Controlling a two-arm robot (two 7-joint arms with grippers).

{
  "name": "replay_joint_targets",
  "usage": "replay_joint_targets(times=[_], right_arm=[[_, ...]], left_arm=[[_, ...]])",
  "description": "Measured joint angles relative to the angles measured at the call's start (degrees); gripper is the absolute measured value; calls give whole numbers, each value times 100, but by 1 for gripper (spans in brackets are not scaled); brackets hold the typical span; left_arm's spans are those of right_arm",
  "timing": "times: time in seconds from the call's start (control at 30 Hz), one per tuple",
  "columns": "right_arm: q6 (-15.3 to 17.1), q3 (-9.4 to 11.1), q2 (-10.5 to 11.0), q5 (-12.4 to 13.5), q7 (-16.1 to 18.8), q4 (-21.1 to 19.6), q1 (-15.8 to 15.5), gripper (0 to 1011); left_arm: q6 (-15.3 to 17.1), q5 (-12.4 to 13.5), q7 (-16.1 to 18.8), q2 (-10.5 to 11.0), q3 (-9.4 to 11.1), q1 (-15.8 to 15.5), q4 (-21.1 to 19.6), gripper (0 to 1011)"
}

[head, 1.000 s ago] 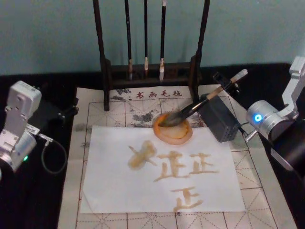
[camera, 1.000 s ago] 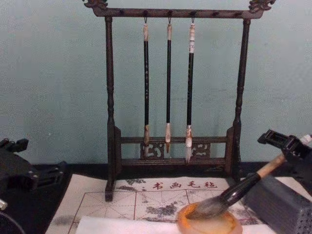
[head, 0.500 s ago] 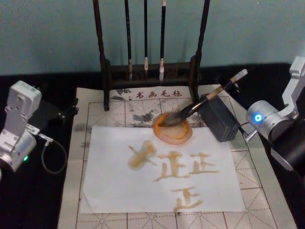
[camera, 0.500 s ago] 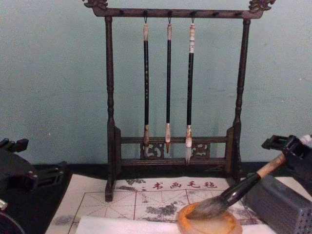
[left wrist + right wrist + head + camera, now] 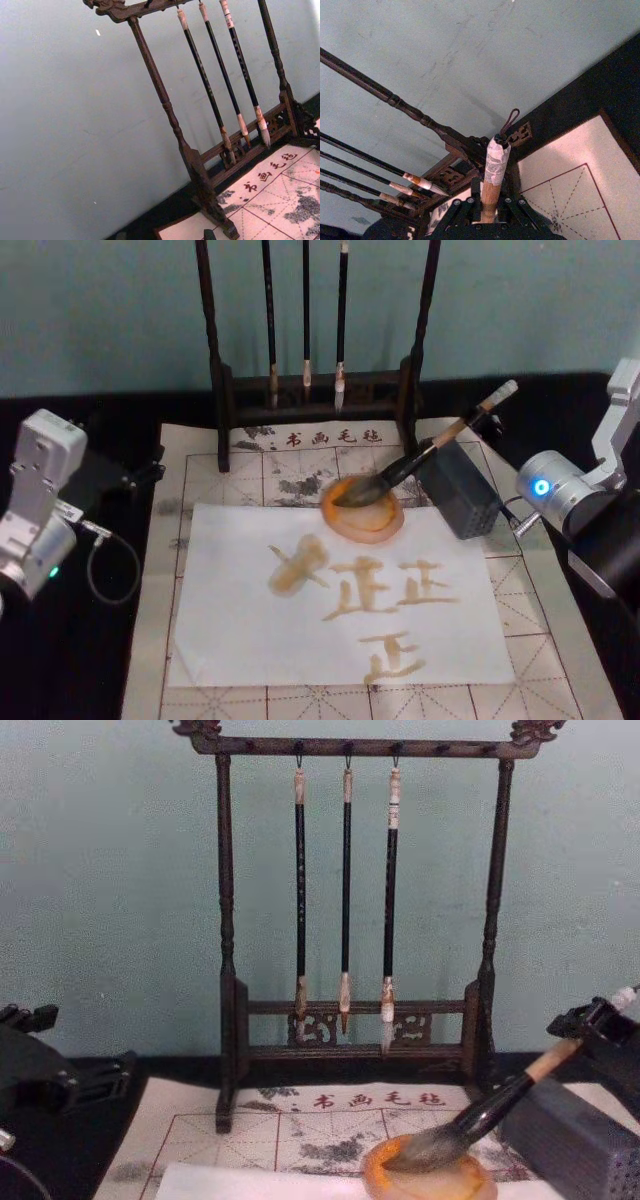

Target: Pick up the brush from the inkstone, write on the paper, then place the brush back to its original position.

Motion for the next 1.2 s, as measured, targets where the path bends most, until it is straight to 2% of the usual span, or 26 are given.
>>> replay_joint_targets(times=[0.43, 0.77, 0.97, 1.2], right_arm=[[0, 0, 1, -5, -1, 0, 0, 189], [-171, -121, 100, -94, 129, -132, 32, 189], [-282, -195, 230, -273, 284, -343, 23, 189], [-474, -300, 439, -692, 565, -646, -67, 189]], left_arm=[[0, 0, 0, 0, 0, 0, 0, 1001], [0, 0, 0, 0, 0, 0, 0, 1001], [0, 0, 0, 0, 0, 0, 0, 1001], [0, 0, 0, 0, 0, 0, 0, 1001]])
